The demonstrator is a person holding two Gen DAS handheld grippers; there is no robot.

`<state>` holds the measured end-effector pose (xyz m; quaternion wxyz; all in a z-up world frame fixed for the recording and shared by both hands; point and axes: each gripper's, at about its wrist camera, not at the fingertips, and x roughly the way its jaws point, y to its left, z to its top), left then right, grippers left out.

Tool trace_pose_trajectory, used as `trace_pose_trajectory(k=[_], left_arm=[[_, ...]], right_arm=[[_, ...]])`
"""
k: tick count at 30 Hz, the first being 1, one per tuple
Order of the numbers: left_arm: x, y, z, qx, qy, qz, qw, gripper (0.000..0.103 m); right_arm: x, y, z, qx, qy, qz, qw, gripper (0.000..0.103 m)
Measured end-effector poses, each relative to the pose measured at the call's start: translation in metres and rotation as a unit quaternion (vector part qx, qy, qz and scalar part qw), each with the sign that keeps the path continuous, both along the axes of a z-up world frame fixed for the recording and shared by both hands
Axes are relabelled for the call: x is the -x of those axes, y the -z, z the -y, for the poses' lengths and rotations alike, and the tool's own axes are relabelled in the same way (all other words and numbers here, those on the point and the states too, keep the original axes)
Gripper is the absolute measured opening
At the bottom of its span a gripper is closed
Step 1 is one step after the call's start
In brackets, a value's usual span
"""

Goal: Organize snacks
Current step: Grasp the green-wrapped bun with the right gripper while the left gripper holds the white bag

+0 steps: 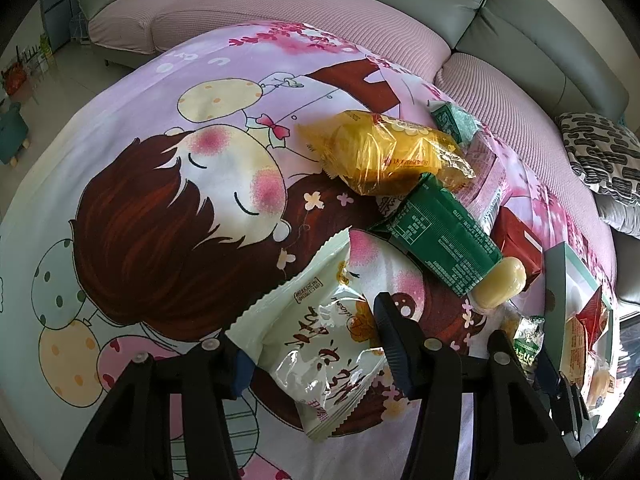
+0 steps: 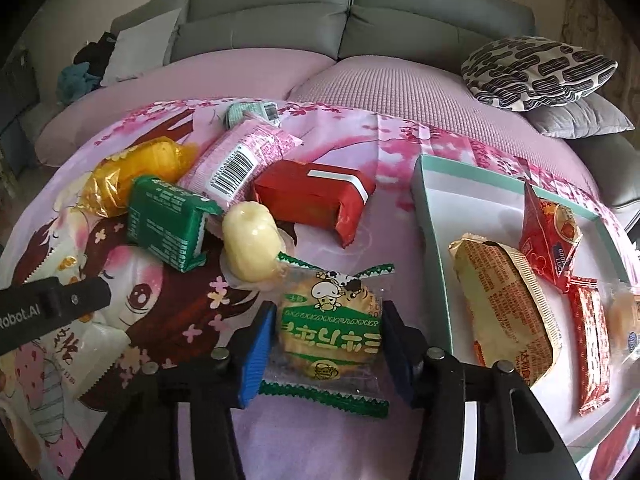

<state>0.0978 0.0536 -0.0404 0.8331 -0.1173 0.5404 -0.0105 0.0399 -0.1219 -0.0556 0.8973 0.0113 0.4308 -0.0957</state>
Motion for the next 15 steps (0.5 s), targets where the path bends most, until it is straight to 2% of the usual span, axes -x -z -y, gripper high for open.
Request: trace_pose_trajectory(k=[7,15], left_arm=[[0.001,-0.003,0.002,0.003,0.006,0.006,1.0000,0.056],[0.006,-0.021,-0.001,0.012,0.010,0.033,0.9993,0.056]], right_arm=[[0.006,-0.007,0.008,-0.024,0.007,0.003,1.000,0.053],[0.019,-0.036,0.010,-0.031,0.007,0.040,0.999,0.053]])
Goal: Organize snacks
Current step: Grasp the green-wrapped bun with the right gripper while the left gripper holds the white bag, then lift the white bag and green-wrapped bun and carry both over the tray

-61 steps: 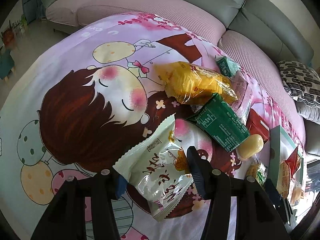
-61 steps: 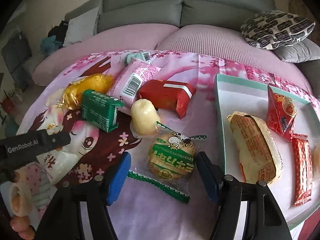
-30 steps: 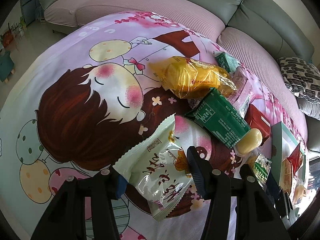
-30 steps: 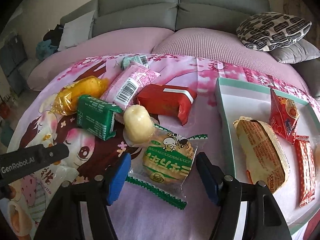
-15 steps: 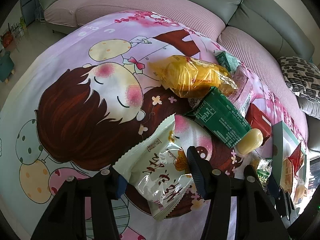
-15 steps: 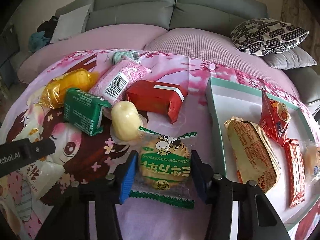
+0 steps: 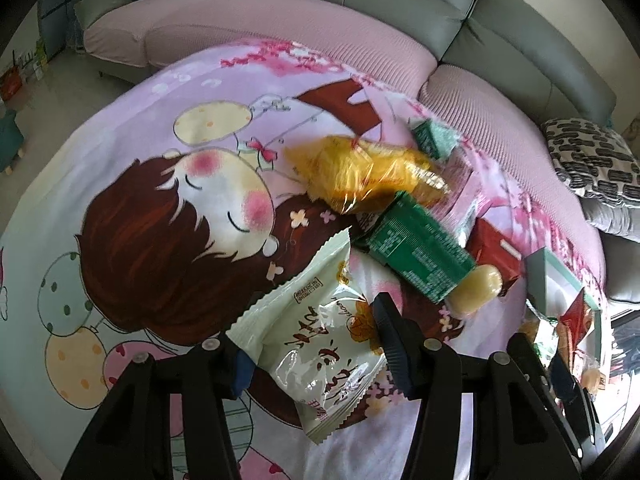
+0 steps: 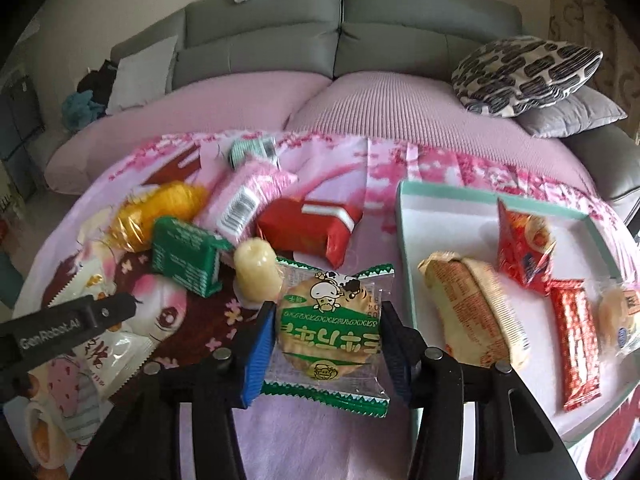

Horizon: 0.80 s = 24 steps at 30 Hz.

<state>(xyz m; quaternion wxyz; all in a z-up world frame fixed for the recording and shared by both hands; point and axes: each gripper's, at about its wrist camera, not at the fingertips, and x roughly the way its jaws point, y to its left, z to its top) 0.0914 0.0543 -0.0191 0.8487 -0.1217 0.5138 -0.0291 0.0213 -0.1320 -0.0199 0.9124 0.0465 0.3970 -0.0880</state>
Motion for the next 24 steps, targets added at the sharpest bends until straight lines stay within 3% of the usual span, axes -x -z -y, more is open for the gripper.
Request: trace_pose_trajectory(k=[14,24], left_arm=[[0.010,-0.034,0.018,0.002,0.024,0.048,0.9986,0.056],[0.023,-0.045,0.071,0.001,0.084,0.065,0.9943,0.056]], right_arm=[[0.015,-0.029,0.019,-0.016,0.015,0.039,0.999,0.053],[0.035,-0.042,0.084,-0.028,0.085,0.057,0.994,0.053]])
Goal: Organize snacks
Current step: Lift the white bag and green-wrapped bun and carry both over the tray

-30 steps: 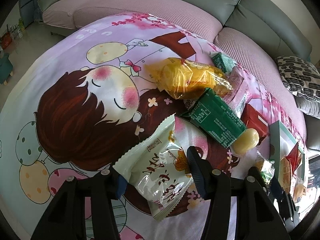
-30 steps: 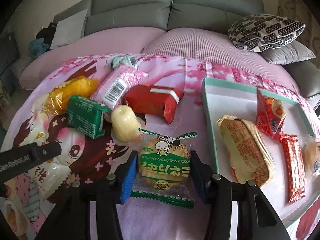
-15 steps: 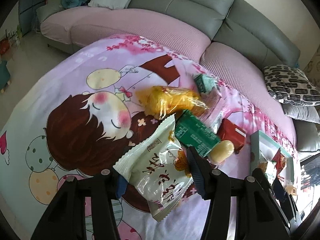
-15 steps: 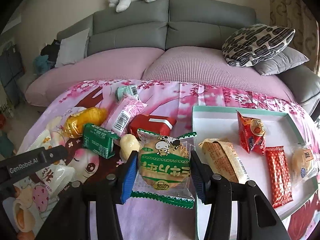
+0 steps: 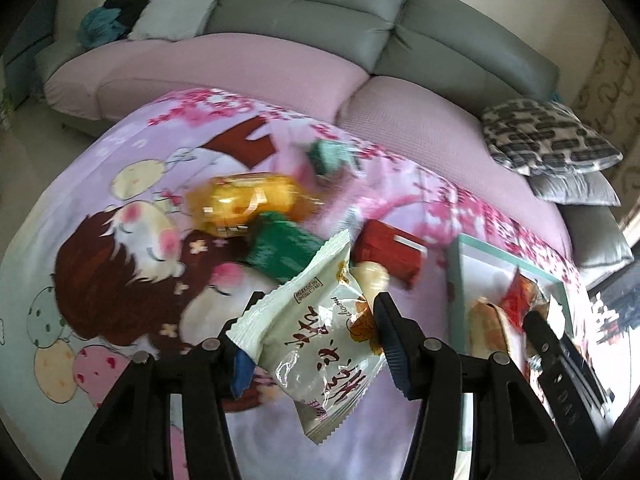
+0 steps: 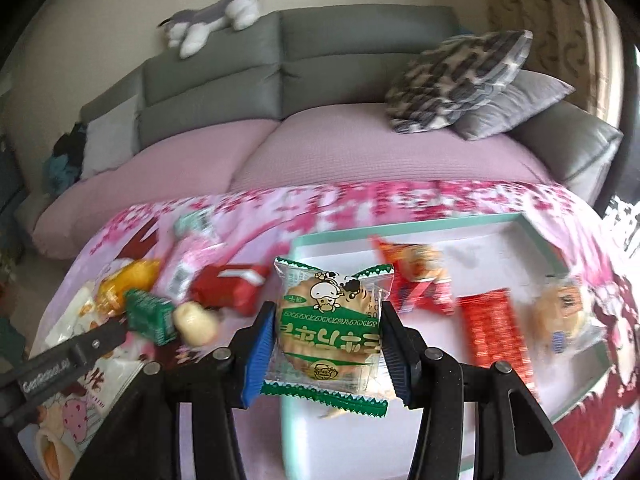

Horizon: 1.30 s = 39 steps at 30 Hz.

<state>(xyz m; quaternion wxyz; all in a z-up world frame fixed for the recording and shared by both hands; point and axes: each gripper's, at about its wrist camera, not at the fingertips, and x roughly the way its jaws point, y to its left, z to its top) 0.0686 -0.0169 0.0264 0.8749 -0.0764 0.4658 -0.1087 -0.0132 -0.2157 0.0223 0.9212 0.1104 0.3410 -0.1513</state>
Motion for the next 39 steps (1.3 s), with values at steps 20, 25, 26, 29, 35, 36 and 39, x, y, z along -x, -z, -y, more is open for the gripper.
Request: trace_pose_trajectory(k=[20,25,26,29,35,36,39], left_arm=[[0.031,-0.004,0.112,-0.045,0.131,0.019,0.9901,0.056],[0.017,-0.004,0.129,-0.051,0.154,0.011,0.9866,0.056],[0.012,-0.005,0.134,-0.050,0.160,0.011,0.9858,0.056],[-0.005,-0.007,0.150,-0.049,0.172,0.014,0.9838,0.056],[-0.041,0.006,0.177,-0.043,0.197,-0.019,0.9792,0.056],[-0.046,0.007,0.181,-0.047,0.200,-0.020,0.9785,0.056],[-0.053,0.005,0.193,-0.062,0.215,-0.006,0.9747,0.056]], right_arm=[[0.047,0.007,0.116,-0.013,0.122,0.002,0.992,0.053],[0.036,0.013,0.120,-0.008,0.119,0.000,0.993,0.053],[0.034,0.014,0.122,-0.014,0.119,0.002,0.993,0.053],[0.026,0.016,0.125,-0.020,0.118,0.000,0.993,0.053],[0.004,0.012,0.131,-0.009,0.111,-0.006,0.994,0.053],[-0.001,0.013,0.133,-0.008,0.108,-0.009,0.994,0.053],[-0.010,0.016,0.137,-0.008,0.103,-0.013,0.995,0.053]])
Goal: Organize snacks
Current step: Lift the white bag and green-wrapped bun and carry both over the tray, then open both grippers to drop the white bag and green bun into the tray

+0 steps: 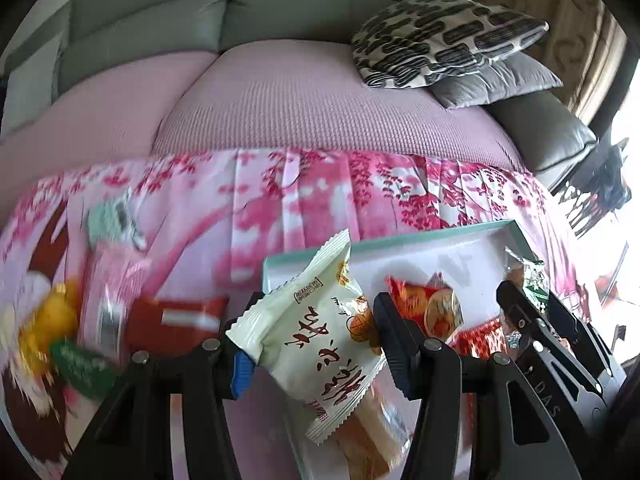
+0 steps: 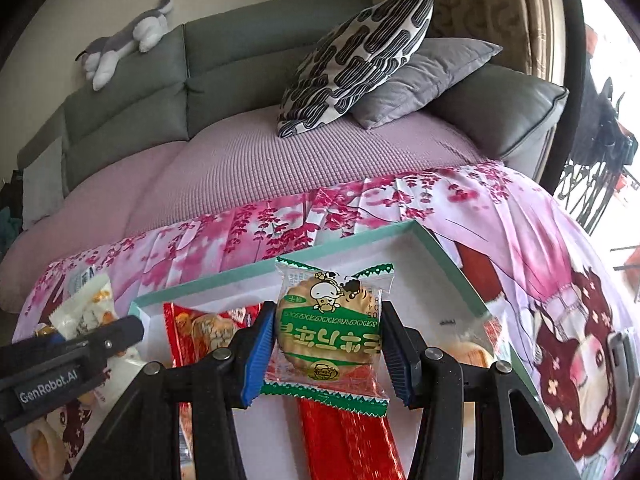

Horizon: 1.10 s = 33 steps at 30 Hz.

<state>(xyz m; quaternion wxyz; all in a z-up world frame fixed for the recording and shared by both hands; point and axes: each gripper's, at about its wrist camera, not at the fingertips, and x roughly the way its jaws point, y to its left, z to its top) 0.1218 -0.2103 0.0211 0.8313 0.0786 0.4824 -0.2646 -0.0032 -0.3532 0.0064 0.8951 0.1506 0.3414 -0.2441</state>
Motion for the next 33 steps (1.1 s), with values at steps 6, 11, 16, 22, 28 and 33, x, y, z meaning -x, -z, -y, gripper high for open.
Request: trace_pose_trajectory(k=[6,11,16,22,28,33], left_arm=[[-0.016,0.012,0.016,-0.009,0.005,-0.014,0.9999,0.056],[-0.019,0.023,0.026,-0.015,0.011,-0.023,0.9996,0.056],[-0.023,0.024,0.022,-0.005,-0.002,-0.040,0.9992,0.069],[-0.017,0.007,0.006,0.017,-0.018,-0.043,0.9988,0.074],[-0.002,-0.005,-0.017,0.025,-0.043,-0.029,0.9984,0.081],[0.002,-0.002,-0.033,0.024,-0.072,-0.015,0.9970,0.095]], right_arm=[[-0.015,0.011,0.009,-0.011,-0.004,-0.022,1.000,0.053],[-0.023,0.017,0.014,-0.012,-0.005,-0.033,0.999,0.053],[-0.026,0.017,0.017,-0.006,-0.002,-0.041,0.999,0.054],[-0.019,0.007,0.017,-0.005,0.001,-0.038,0.999,0.057],[-0.003,0.000,0.007,-0.013,0.001,-0.040,0.999,0.059],[0.002,0.004,-0.002,-0.019,-0.006,-0.052,0.998,0.077]])
